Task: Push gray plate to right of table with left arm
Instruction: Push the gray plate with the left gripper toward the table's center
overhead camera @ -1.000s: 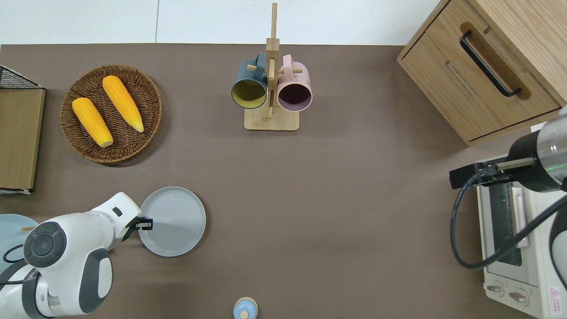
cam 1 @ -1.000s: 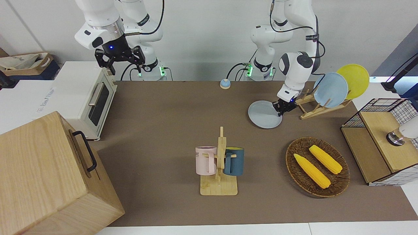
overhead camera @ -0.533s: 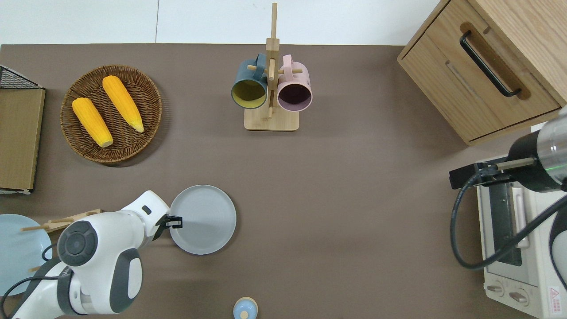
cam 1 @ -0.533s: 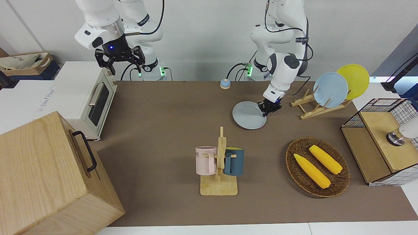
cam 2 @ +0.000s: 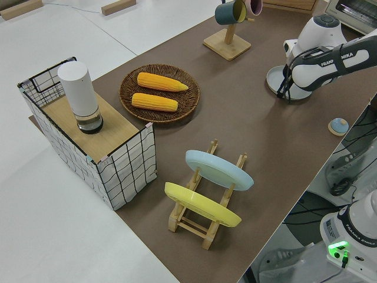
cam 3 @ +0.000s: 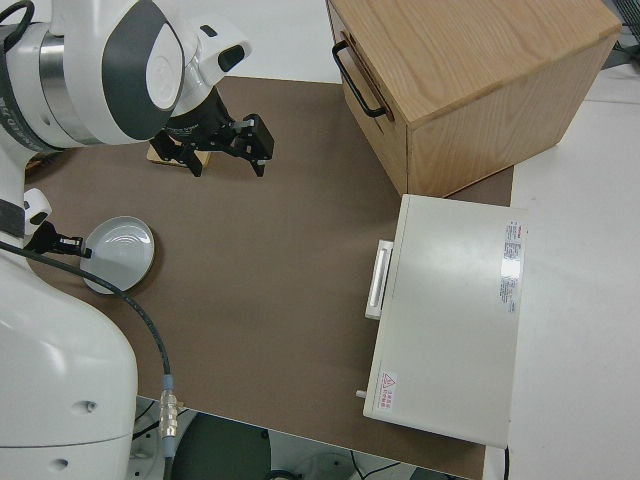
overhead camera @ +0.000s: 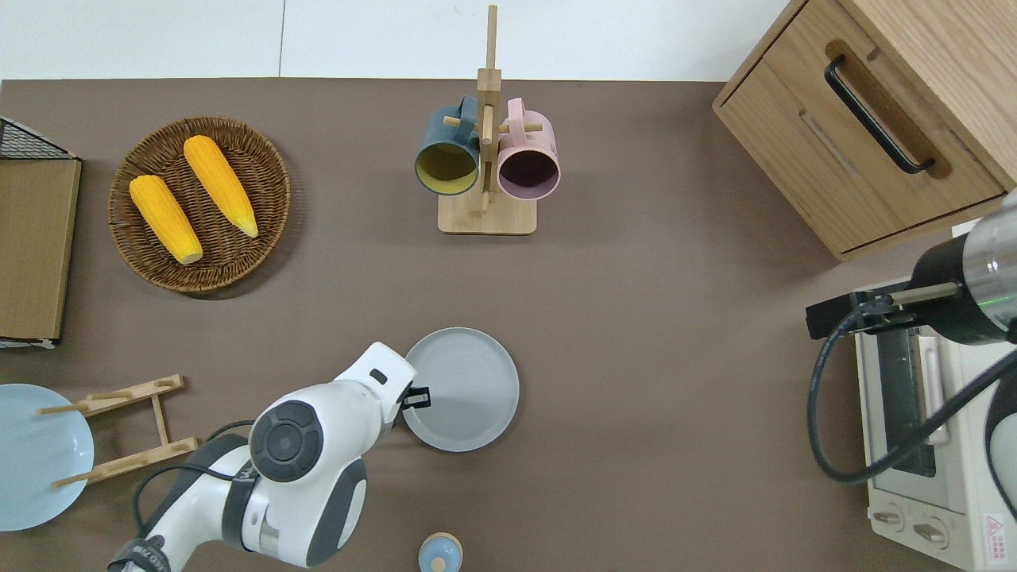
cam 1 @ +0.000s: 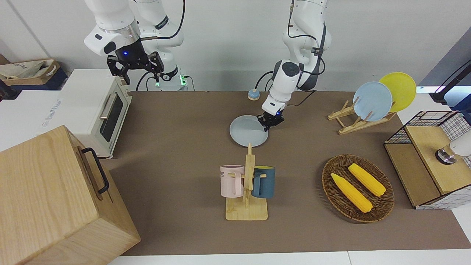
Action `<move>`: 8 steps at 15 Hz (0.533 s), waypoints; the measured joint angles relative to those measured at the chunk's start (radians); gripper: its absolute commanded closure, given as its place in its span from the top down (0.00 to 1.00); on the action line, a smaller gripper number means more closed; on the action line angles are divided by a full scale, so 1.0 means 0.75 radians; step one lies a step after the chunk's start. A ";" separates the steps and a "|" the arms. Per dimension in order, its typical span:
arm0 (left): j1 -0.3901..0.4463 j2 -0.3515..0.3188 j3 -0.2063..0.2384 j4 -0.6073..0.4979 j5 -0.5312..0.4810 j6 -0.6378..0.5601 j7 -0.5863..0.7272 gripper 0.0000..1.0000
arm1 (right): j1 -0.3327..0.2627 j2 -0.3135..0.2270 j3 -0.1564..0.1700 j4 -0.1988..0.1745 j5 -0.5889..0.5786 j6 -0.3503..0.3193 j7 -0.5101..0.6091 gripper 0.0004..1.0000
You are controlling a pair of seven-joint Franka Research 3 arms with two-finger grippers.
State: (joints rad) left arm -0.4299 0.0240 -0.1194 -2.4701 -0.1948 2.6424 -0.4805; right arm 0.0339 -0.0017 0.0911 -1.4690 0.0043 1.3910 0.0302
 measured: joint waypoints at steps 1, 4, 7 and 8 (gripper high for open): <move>-0.052 0.030 0.001 0.036 0.000 0.003 -0.069 0.00 | 0.000 0.000 0.000 0.000 0.000 0.000 0.000 0.98; -0.175 0.127 0.000 0.154 0.000 0.009 -0.245 0.00 | 0.000 0.000 0.000 0.000 0.000 0.000 0.000 0.98; -0.263 0.229 0.001 0.284 0.000 0.010 -0.368 0.00 | 0.000 0.000 0.000 0.000 0.000 0.000 0.000 0.98; -0.282 0.251 0.002 0.313 0.000 0.010 -0.398 0.00 | 0.000 0.000 0.000 0.000 0.000 0.000 0.000 0.98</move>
State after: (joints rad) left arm -0.6416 0.2122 -0.1179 -2.2355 -0.1946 2.6499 -0.7792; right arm 0.0339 -0.0017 0.0911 -1.4690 0.0043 1.3910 0.0302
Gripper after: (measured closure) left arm 0.965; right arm 0.013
